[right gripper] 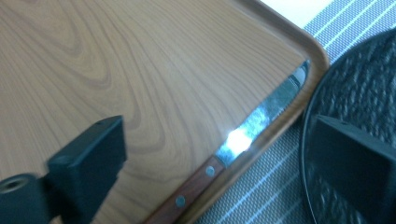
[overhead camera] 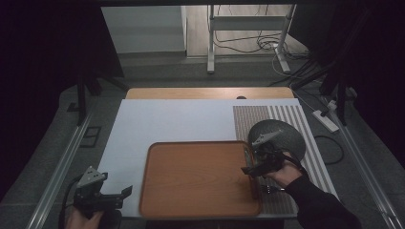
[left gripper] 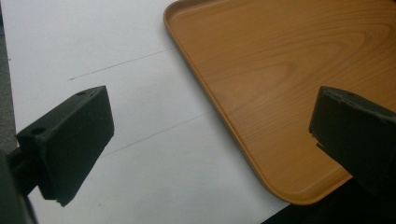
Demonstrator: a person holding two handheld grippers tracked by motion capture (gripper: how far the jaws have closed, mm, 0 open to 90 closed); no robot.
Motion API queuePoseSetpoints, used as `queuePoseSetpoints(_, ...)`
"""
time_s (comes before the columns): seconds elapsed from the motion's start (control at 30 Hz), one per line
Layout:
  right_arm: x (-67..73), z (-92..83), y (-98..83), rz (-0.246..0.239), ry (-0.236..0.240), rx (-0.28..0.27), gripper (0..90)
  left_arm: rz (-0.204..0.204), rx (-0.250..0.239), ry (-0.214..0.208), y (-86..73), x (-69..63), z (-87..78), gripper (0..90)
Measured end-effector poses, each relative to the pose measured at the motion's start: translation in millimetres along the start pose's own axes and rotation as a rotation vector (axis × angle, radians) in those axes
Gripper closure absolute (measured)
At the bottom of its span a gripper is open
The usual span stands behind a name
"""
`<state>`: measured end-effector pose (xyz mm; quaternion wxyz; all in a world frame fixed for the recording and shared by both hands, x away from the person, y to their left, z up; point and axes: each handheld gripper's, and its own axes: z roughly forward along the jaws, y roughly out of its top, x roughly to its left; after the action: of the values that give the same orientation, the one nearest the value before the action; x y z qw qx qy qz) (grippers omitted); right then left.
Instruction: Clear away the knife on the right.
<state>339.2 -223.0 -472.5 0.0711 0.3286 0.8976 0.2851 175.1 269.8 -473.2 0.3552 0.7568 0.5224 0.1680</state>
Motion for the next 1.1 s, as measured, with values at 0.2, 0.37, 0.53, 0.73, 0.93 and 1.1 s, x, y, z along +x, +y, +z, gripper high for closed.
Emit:
queuePoseSetpoints(0.2, -1.9, -11.8, -9.1, 0.018, -0.018, -0.028, 0.2, -0.010, -0.009, 0.001, -0.3, 0.8, -1.0, 0.0)
queuePoseSetpoints(0.37, -4.2, -21.8, -17.6, 0.040, -0.040, -0.049, 0.0, -0.015, -0.025, 0.008, -1.0, 1.1, -2.7, 0.0)
queuePoseSetpoints(0.53, -6.2, -33.9, -27.7, 0.062, -0.057, -0.076, 0.0, -0.012, -0.032, 0.017, -1.6, 1.7, -3.9, 0.0)
queuePoseSetpoints(0.73, -8.4, -47.2, -41.5, 0.092, -0.081, -0.117, 0.0, -0.010, -0.028, 0.017, -1.4, 1.0, -3.0, 0.0)
queuePoseSetpoints(0.93, -9.0, -61.2, -55.6, 0.109, -0.114, -0.160, 0.0, -0.008, -0.018, 0.016, -1.1, 0.9, -2.1, 0.0)
queuePoseSetpoints(1.1, -9.4, -71.7, -66.4, 0.141, -0.143, -0.194, 0.0, -0.011, -0.016, 0.016, -1.0, 1.2, -1.7, 0.0)
